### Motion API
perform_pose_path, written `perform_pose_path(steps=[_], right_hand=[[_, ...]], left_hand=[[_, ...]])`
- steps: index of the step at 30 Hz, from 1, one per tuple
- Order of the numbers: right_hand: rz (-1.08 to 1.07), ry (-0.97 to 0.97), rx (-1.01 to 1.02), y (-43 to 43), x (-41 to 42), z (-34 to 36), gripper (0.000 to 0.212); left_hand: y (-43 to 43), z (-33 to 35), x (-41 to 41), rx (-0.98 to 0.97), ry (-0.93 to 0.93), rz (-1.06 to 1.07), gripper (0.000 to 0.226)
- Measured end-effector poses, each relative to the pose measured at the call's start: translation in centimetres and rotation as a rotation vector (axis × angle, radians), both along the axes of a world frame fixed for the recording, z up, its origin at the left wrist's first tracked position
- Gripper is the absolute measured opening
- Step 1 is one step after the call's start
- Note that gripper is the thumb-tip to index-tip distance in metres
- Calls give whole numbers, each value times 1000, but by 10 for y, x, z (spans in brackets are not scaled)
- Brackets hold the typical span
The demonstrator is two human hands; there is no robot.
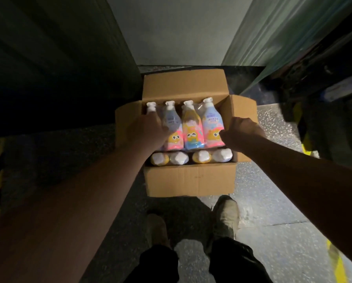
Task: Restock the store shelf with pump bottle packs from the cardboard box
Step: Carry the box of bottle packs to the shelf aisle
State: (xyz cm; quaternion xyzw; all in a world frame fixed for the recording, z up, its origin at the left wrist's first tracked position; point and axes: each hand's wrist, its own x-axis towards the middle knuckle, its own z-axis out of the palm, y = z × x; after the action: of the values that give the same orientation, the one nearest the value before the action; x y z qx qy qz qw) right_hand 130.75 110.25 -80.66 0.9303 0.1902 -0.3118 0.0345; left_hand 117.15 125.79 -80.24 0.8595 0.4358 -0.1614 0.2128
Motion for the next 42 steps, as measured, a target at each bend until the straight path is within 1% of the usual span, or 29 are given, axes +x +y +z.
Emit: perform_pose_path(steps=[2, 5, 9, 10, 12, 13, 15, 18, 19, 21, 22, 24, 25, 28, 29, 31, 33, 34, 35, 36, 38, 39, 40, 42], right_hand=[[-41, -35, 5, 3, 16, -44, 47], [-65, -52, 7, 5, 35, -108, 47], [-77, -52, -34, 1, 57, -184, 50], [-103, -41, -48, 0, 60, -197, 52], [-182, -3, -30, 3, 63, -218, 52], [-215, 5, -8, 6, 63, -225, 50], [-266, -13, 28, 12, 63, -232, 47], [-260, -108, 58, 6, 75, -237, 48], [-268, -133, 67, 1, 82, -239, 46], [-264, -148, 33, -5, 93, -243, 43], [-255, -132, 5, -7, 95, -245, 42], [-238, -93, 9, -6, 96, -249, 38], [-245, -82, 29, -6, 96, -252, 37], [-304, -81, 38, -8, 91, -262, 35], [-329, -92, 37, -8, 91, -265, 35], [-377, -98, 49, -6, 90, -267, 36], [-407, -110, 76, -3, 93, -270, 37], [-410, -117, 81, -2, 95, -273, 37], [-412, -128, 84, -3, 95, -276, 37], [-420, -137, 82, -4, 95, -278, 37], [-441, -164, 66, -4, 95, -280, 37], [-454, -182, 65, -3, 96, -281, 37], [-466, -186, 68, -3, 98, -283, 36], [-478, -165, 61, -2, 102, -286, 36]], left_hand=[[10, -47, 10, -23, 29, 34, 41], [23, -104, 22, -16, 62, 165, 49], [41, -175, 24, -41, 217, 264, 76], [44, -189, 25, -59, 238, 285, 78], [46, -211, 23, -91, 298, 285, 75], [48, -220, 22, -103, 319, 281, 72], [51, -233, 22, -132, 288, 339, 70], [63, -247, 24, -111, 281, 403, 75], [69, -247, 25, -101, 279, 407, 71], [82, -247, 21, -114, 234, 458, 56], [87, -247, 18, -123, 219, 490, 51], [92, -247, 9, -106, 253, 507, 44], [92, -251, 5, -89, 268, 506, 45], [86, -257, 3, -96, 239, 520, 60], [88, -259, 2, -121, 222, 540, 63], [96, -257, -3, -247, 207, 548, 63], [108, -253, -7, -372, 208, 518, 62], [113, -253, -11, -396, 205, 504, 62], [115, -256, -15, -393, 200, 490, 61], [114, -261, -17, -343, 192, 468, 58], [112, -271, -22, -164, 189, 428, 46], [112, -276, -23, -92, 207, 449, 41], [113, -280, -24, -64, 227, 499, 38], [116, -285, -23, -110, 246, 579, 33]])
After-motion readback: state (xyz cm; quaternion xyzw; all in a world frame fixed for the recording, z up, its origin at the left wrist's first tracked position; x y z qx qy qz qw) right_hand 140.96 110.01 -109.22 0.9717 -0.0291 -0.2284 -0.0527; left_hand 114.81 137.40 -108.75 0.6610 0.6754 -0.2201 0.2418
